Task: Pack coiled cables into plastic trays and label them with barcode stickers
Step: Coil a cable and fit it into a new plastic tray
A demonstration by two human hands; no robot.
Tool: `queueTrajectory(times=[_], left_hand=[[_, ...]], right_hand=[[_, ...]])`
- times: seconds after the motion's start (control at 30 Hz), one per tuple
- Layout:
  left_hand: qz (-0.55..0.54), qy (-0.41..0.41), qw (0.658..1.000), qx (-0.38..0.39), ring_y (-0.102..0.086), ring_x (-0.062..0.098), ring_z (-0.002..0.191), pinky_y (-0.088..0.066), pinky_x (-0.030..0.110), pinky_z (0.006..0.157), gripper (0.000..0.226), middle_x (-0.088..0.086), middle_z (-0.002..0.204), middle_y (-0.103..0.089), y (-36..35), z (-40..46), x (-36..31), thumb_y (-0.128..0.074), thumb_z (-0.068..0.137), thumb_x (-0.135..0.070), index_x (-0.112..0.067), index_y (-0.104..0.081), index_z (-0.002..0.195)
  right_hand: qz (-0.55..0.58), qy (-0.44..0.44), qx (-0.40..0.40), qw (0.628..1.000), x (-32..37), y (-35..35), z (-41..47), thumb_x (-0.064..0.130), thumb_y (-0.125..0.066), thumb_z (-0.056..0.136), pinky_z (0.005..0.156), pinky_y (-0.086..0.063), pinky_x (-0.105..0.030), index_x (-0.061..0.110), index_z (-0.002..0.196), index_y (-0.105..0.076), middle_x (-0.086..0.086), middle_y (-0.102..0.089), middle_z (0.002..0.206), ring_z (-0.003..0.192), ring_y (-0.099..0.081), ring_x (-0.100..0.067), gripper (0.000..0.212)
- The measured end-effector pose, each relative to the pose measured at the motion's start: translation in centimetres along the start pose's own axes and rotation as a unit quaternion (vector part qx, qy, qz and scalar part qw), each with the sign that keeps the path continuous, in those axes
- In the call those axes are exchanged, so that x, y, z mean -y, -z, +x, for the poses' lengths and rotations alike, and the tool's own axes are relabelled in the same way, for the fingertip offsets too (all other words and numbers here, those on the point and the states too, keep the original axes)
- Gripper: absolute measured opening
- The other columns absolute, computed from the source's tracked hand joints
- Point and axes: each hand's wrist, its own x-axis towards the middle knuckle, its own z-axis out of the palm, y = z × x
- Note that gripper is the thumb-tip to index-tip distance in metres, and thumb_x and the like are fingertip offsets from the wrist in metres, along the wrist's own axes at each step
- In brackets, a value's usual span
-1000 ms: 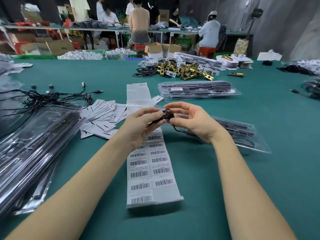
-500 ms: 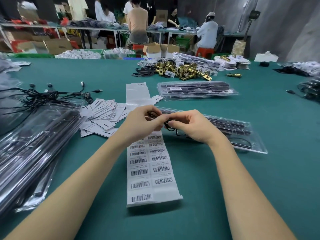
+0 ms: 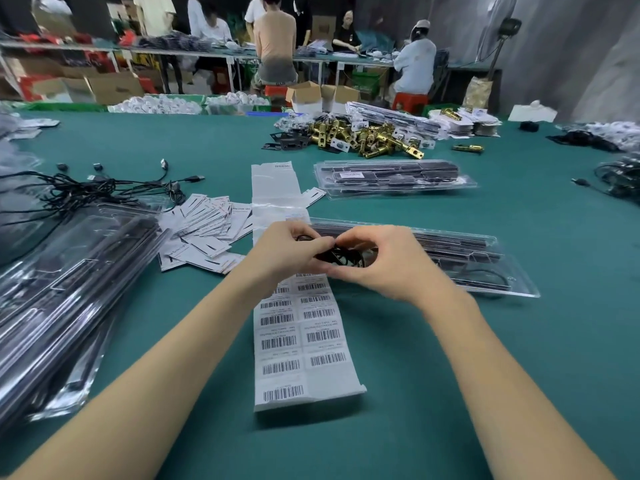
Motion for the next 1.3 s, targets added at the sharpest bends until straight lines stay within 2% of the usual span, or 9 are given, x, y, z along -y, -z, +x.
queueTrajectory(times=[0.1, 0.2, 0.27, 0.37, 0.47, 0.6, 0.77, 0.97, 1.3], left_hand=[[0.009, 0.025, 0.999, 0.019, -0.075, 0.022, 0.068, -0.062, 0.030, 0.070, 0.019, 0.011, 0.081, -0.076, 0.1, -0.2, 0.0, -0.075, 0.089, -0.026, -0.008, -0.068, 0.090], [0.101, -0.001, 0.993, 0.057, -0.074, 0.016, 0.065, -0.054, 0.023, 0.052, 0.021, -0.001, 0.076, -0.077, 0.9, -0.2, -0.5, -0.067, 0.093, -0.038, -0.018, -0.068, 0.090], [0.207, -0.063, 0.975, 0.042, -0.070, 0.007, 0.058, -0.048, 0.019, 0.049, 0.022, -0.012, 0.074, -0.075, 2.3, 0.0, -0.8, -0.063, 0.092, -0.049, -0.028, -0.070, 0.089], [0.332, -0.142, 0.930, 0.062, -0.066, 0.001, 0.078, -0.050, 0.018, 0.068, 0.016, -0.022, 0.092, -0.070, 5.7, 0.3, -0.9, -0.076, 0.082, -0.047, -0.041, -0.068, 0.094], [0.404, -0.130, 0.895, 0.137, -0.059, 0.001, 0.100, -0.048, 0.021, 0.082, 0.037, -0.022, 0.108, -0.059, 7.7, 0.5, 0.1, -0.086, 0.074, -0.033, -0.042, -0.065, 0.103], [0.392, -0.163, 0.895, 0.136, -0.061, -0.001, 0.099, -0.051, 0.026, 0.095, 0.022, -0.014, 0.109, -0.058, 7.9, 0.6, 1.0, -0.084, 0.077, -0.029, -0.036, -0.074, 0.095], [0.388, -0.186, 0.893, 0.130, -0.060, -0.003, 0.095, -0.048, 0.020, 0.090, 0.008, -0.015, 0.110, -0.062, 8.4, 0.5, 0.9, -0.083, 0.079, -0.034, -0.037, -0.080, 0.086], [0.463, -0.207, 0.851, 0.138, -0.054, 0.000, 0.107, -0.033, 0.017, 0.088, 0.006, -0.019, 0.117, -0.060, 8.1, 0.5, 0.4, -0.076, 0.085, -0.037, -0.041, -0.079, 0.089], [0.475, -0.211, 0.843, 0.136, -0.057, 0.007, 0.102, -0.045, 0.031, 0.096, 0.019, -0.012, 0.116, -0.063, 6.8, 1.6, 0.0, -0.071, 0.086, -0.041, -0.032, -0.076, 0.102]], right_hand=[[-0.058, 0.055, -0.047, 0.996, 0.0, -1.6, -1.0, 0.049, -0.077, 0.081, 0.081, -0.051, -0.022, 0.033, 0.113, -0.075, 0.015, -0.074, 0.096, 0.089, -0.065, -0.001, 0.036], [-0.062, 0.061, -0.075, 0.993, -0.7, -2.2, -1.4, 0.025, -0.076, 0.088, 0.085, -0.049, -0.029, 0.025, 0.120, -0.074, 0.008, -0.076, 0.104, 0.092, -0.062, -0.009, 0.032], [-0.053, 0.055, -0.078, 0.994, -1.0, -2.3, -1.5, 0.019, -0.075, 0.089, 0.085, -0.047, -0.022, 0.023, 0.119, -0.075, 0.008, -0.075, 0.108, 0.097, -0.060, -0.010, 0.030], [-0.072, 0.059, -0.090, 0.992, -1.1, -2.6, -1.6, 0.019, -0.073, 0.091, 0.085, -0.041, -0.018, 0.020, 0.118, -0.075, 0.006, -0.074, 0.109, 0.099, -0.057, -0.011, 0.027], [-0.119, 0.071, -0.077, 0.987, -1.1, -3.1, -1.5, 0.020, -0.066, 0.097, 0.088, -0.034, -0.020, 0.016, 0.123, -0.072, 0.004, -0.073, 0.112, 0.102, -0.054, -0.019, 0.028], [-0.142, 0.081, -0.084, 0.983, -1.2, -3.1, -1.7, 0.020, -0.063, 0.099, 0.091, -0.037, -0.026, 0.016, 0.121, -0.073, 0.006, -0.074, 0.108, 0.100, -0.051, -0.022, 0.025], [-0.139, 0.087, -0.081, 0.983, -1.3, -3.0, -2.3, 0.019, -0.062, 0.099, 0.088, -0.042, -0.027, 0.016, 0.120, -0.074, 0.004, -0.068, 0.109, 0.100, -0.048, -0.019, 0.024], [-0.144, 0.089, -0.078, 0.982, -1.4, -3.0, -2.4, 0.020, -0.062, 0.099, 0.089, -0.044, -0.030, 0.016, 0.120, -0.073, 0.004, -0.065, 0.106, 0.100, -0.048, -0.018, 0.025], [-0.154, 0.095, -0.068, 0.981, -1.6, -3.1, -2.6, 0.033, -0.070, 0.093, 0.091, -0.046, -0.032, 0.022, 0.122, -0.073, 0.010, -0.065, 0.108, 0.101, -0.048, -0.016, 0.031]])
